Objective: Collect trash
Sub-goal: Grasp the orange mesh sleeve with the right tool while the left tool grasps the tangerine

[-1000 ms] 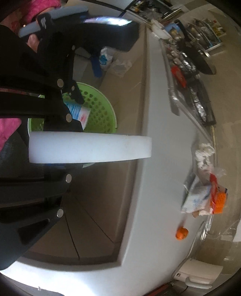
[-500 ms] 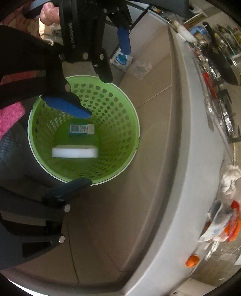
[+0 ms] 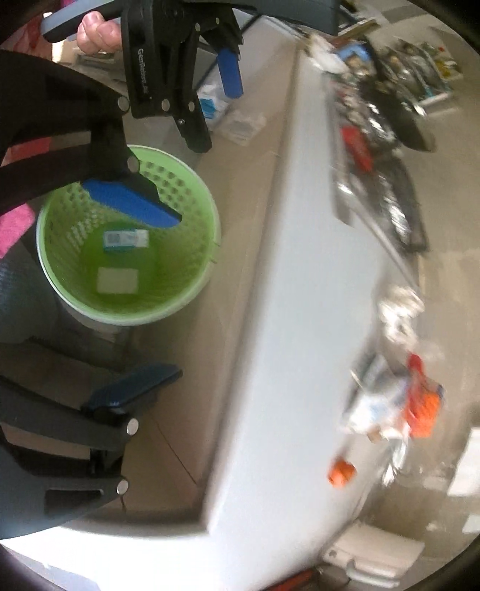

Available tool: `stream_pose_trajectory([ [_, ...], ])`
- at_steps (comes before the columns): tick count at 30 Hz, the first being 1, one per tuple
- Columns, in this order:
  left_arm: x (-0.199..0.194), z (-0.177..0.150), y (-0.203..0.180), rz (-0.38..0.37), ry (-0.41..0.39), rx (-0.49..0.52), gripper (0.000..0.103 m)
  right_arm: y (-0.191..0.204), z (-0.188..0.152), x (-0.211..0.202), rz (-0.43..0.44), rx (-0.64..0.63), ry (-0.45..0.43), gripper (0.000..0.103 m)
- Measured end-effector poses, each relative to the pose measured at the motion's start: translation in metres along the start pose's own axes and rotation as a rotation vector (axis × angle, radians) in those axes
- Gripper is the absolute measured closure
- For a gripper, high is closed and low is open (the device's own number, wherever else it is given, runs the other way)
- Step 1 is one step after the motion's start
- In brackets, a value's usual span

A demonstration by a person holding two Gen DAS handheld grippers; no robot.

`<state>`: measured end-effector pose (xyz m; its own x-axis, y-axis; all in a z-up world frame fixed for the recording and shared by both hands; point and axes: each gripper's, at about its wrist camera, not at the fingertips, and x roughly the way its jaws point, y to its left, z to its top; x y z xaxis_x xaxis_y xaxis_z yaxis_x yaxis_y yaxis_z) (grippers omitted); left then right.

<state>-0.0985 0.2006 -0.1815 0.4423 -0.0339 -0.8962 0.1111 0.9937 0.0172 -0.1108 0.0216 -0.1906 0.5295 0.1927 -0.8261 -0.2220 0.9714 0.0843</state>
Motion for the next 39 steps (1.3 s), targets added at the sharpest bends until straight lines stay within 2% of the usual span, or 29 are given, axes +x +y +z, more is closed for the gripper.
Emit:
stream_pose_trajectory([
  [4,-0.005,0.041,-0.019,-0.034,-0.030,0.006,0.012,-0.036,0.027,-0.017,-0.049,0.017,-0.057,0.024],
  [11,0.002,0.130,-0.067,-0.017,-0.096,0.015,0.012,-0.117,0.082,-0.023,-0.097,0.025,-0.130,0.021],
  [18,0.007,0.211,-0.122,-0.039,-0.156,-0.010,0.012,-0.200,0.135,-0.001,-0.091,0.035,-0.162,0.021],
  [24,0.030,0.253,-0.154,-0.021,-0.134,-0.008,0.012,-0.252,0.169,0.031,-0.054,0.044,-0.155,0.021],
  [27,0.033,0.263,-0.151,-0.020,-0.129,-0.040,0.012,-0.262,0.188,0.039,-0.022,0.039,-0.169,0.021],
  [33,0.039,0.287,-0.133,0.022,-0.132,-0.075,0.012,-0.266,0.264,0.053,0.150,-0.025,-0.223,0.021],
  [39,0.049,0.315,-0.116,0.049,-0.126,-0.108,0.012,-0.237,0.311,0.101,0.200,-0.172,-0.165,0.021],
])
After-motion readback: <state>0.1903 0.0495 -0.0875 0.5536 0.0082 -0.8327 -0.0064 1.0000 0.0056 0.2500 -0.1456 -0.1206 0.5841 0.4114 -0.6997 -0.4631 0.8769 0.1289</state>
